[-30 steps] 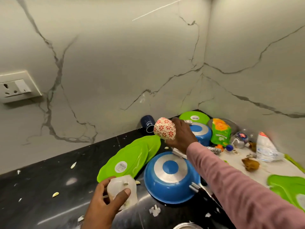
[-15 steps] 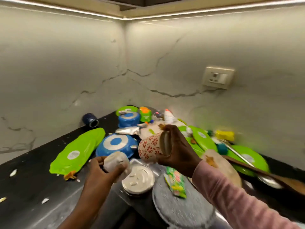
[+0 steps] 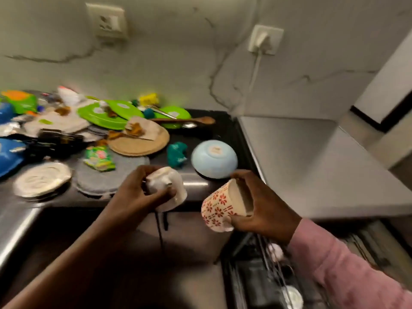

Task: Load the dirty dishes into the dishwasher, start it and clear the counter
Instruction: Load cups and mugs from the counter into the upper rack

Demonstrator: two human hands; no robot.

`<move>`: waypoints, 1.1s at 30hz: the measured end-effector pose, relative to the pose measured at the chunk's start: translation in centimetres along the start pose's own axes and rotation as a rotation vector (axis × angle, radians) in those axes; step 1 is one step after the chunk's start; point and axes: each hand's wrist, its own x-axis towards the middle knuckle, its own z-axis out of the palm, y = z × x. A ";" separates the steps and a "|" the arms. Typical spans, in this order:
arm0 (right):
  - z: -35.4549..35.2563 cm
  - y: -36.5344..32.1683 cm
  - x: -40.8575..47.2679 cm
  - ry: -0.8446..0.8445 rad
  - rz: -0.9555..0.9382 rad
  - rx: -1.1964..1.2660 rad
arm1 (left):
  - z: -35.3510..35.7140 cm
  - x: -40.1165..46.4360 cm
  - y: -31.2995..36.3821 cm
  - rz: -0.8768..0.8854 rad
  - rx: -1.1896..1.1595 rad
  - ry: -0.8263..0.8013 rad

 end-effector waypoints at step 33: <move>2.4 30.8 -36.8 0.245 0.703 -0.101 | 38.6 -9.9 -14.8 -0.156 0.133 -0.362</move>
